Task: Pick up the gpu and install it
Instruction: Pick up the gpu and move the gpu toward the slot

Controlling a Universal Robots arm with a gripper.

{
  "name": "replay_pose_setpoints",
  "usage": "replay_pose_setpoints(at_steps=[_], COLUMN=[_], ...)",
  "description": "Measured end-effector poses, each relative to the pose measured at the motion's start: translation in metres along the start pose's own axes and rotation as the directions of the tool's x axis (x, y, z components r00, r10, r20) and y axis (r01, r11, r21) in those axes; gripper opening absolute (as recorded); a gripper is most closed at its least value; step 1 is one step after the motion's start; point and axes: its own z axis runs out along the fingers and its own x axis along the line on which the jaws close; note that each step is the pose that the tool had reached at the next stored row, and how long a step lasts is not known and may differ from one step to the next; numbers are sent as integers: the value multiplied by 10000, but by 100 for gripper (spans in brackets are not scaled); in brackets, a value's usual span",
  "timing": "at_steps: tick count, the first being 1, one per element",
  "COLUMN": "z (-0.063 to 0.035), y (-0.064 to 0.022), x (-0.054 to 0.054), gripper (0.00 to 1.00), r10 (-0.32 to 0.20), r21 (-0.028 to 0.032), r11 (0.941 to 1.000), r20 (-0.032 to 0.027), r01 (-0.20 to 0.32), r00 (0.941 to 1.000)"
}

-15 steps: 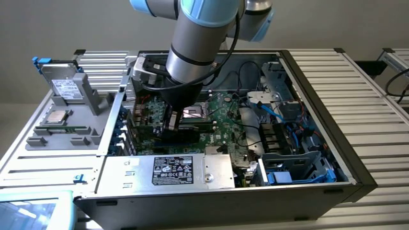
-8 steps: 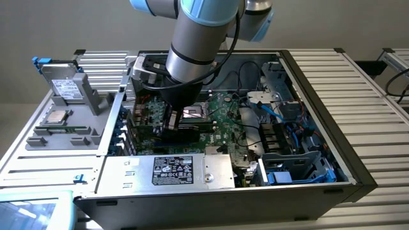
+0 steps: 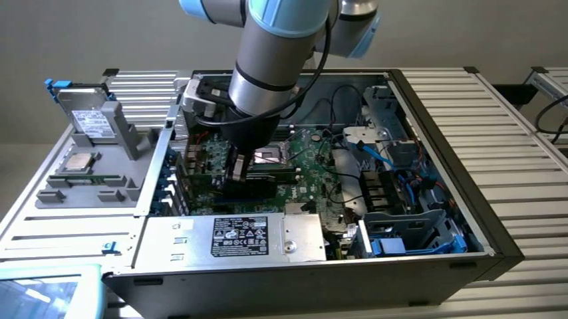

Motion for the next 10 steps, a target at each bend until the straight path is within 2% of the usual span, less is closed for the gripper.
replay_pose_setpoints(at_steps=[10], z=[36], y=[-10], x=[-1], gripper=[28], r10=[-8], r21=[-2], r11=[10000], r20=[26], r01=[8], r00=[10000])
